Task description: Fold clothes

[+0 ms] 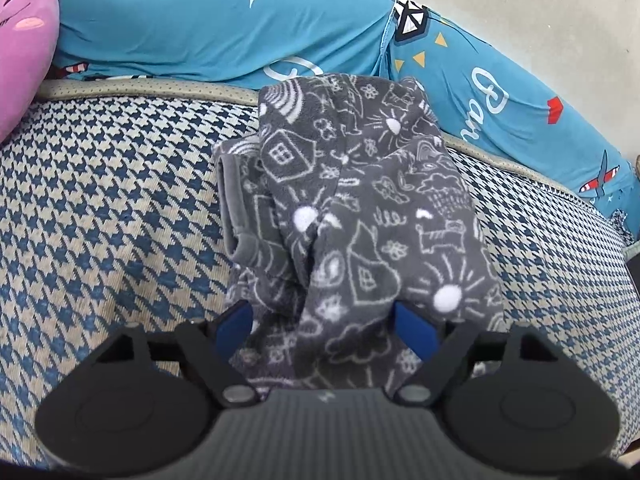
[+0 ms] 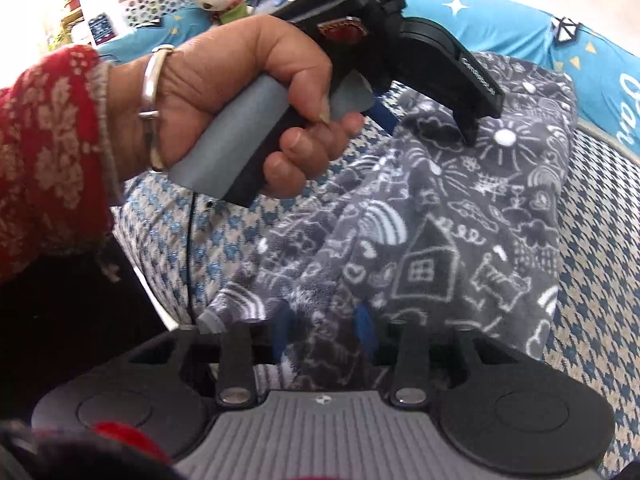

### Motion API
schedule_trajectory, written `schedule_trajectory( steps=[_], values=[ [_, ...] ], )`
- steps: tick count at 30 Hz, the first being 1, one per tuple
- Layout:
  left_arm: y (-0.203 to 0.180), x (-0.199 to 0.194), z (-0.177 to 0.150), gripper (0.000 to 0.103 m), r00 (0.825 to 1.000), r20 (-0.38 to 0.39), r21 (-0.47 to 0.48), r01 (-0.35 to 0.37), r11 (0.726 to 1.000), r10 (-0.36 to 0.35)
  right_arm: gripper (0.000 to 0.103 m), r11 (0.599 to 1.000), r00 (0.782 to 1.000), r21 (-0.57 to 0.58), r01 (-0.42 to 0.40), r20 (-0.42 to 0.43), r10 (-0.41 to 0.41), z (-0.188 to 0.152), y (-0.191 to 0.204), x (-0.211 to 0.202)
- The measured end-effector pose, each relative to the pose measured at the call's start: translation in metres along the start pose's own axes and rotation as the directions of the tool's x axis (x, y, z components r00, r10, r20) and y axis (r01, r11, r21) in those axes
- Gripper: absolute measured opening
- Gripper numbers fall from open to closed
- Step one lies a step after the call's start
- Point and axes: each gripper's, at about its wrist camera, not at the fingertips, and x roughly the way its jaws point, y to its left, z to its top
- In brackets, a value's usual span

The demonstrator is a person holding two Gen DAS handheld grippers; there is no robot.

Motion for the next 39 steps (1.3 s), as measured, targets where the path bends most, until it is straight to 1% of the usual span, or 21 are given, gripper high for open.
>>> schedule_trajectory(
  steps=[1,2,4,5,6,7,8,11,14,17,21,27,28,30,36,39],
  values=[
    [-0.001,0.0,0.0,0.073,1.0,0.002,0.004,0.004,1.0,-0.004,0.018,1.0,1.0,0.005,0.007,-0.001,-0.007,0.0,-0.002,0.001],
    [-0.002,0.001,0.0,0.067,1.0,0.004,0.009,0.01,1.0,-0.01,0.016,1.0,1.0,0.019,-0.004,0.0,0.004,0.0,-0.004,0.0],
    [-0.005,0.0,0.0,0.06,1.0,0.011,0.015,0.012,1.0,-0.012,0.01,0.999,1.0,0.043,-0.023,0.004,0.023,0.001,-0.007,-0.003],
    [-0.007,-0.001,0.0,0.053,1.0,0.022,0.025,0.008,1.0,-0.009,0.009,0.999,1.0,0.04,-0.025,0.011,0.025,0.002,-0.008,-0.005],
    [-0.009,-0.003,0.0,0.05,0.999,0.032,0.036,0.01,0.999,-0.011,0.008,0.999,0.999,0.041,-0.034,0.023,0.033,0.002,-0.008,-0.008],
    [-0.011,-0.005,0.0,0.041,0.999,0.043,0.047,0.013,0.999,-0.015,0.008,0.998,0.998,0.042,-0.045,0.036,0.044,0.003,-0.009,-0.011],
    [-0.014,-0.007,0.001,0.037,0.998,0.054,0.059,0.015,0.998,-0.018,0.008,0.997,0.996,0.047,-0.069,0.058,0.066,0.005,-0.008,-0.016],
    [-0.018,-0.015,0.004,0.036,0.996,0.09,0.077,0.005,0.997,-0.012,0.008,0.992,0.985,0.032,-0.119,0.126,0.114,0.012,-0.003,-0.028],
    [-0.014,-0.024,0.01,0.036,0.992,0.122,0.051,0.008,0.999,-0.014,0.008,0.985,0.97,0.037,-0.168,0.183,0.159,0.018,0.001,-0.034],
    [-0.008,-0.036,0.016,0.036,0.987,0.158,0.035,0.004,0.999,-0.009,0.008,0.981,0.964,0.036,-0.19,0.196,0.18,0.022,0.007,-0.027],
    [0.003,-0.042,0.022,0.036,0.985,0.171,0.0,-0.002,1.0,0.002,0.008,0.978,0.962,0.013,-0.208,0.181,0.203,0.025,0.019,-0.014],
    [0.016,-0.044,0.023,0.036,0.986,0.166,-0.028,-0.024,0.999,0.028,0.009,0.985,0.983,-0.001,-0.171,0.069,0.17,0.018,0.026,0.013],
    [0.018,-0.044,0.023,0.036,0.986,0.165,-0.031,-0.027,0.999,0.032,0.012,0.986,0.985,-0.004,-0.164,0.05,0.164,0.017,0.027,0.017],
    [0.021,-0.044,0.022,0.038,0.986,0.164,-0.035,-0.031,0.999,0.037,0.014,0.988,0.988,-0.009,-0.154,0.016,0.154,0.014,0.029,0.025],
    [0.019,-0.045,0.018,0.043,0.987,0.158,-0.029,0.003,1.0,0.002,0.014,0.981,0.979,0.0,-0.196,0.057,0.196,0.011,0.017,0.006],
    [0.013,-0.05,0.015,0.047,0.984,0.179,-0.005,0.017,1.0,-0.016,0.014,0.98,0.975,-0.016,-0.2,0.095,0.201,0.009,0.008,-0.009]
  ],
)
